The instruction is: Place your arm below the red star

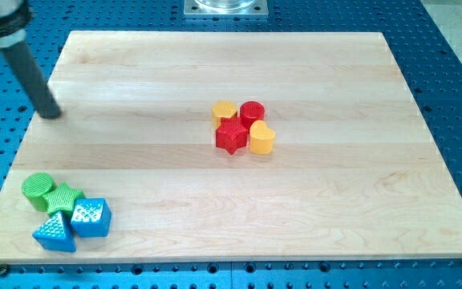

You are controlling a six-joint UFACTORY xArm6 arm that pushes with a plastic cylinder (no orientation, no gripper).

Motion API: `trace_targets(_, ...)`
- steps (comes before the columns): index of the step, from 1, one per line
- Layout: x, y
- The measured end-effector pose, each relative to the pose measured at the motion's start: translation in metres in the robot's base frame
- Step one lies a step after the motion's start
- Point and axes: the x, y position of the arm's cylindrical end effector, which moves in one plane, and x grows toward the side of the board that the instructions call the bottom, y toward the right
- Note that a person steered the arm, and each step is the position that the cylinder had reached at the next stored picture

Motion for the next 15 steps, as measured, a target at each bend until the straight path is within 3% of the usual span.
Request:
trace_targets(2, 0.006, 0.125)
trace_targets(5, 0.020, 0.142)
trace_targets(8, 0.153, 0.184)
trace_targets(10, 0.128, 0.296)
trace_targets(13, 0.090, 0.316)
trace_targets(15, 0.036, 0.345)
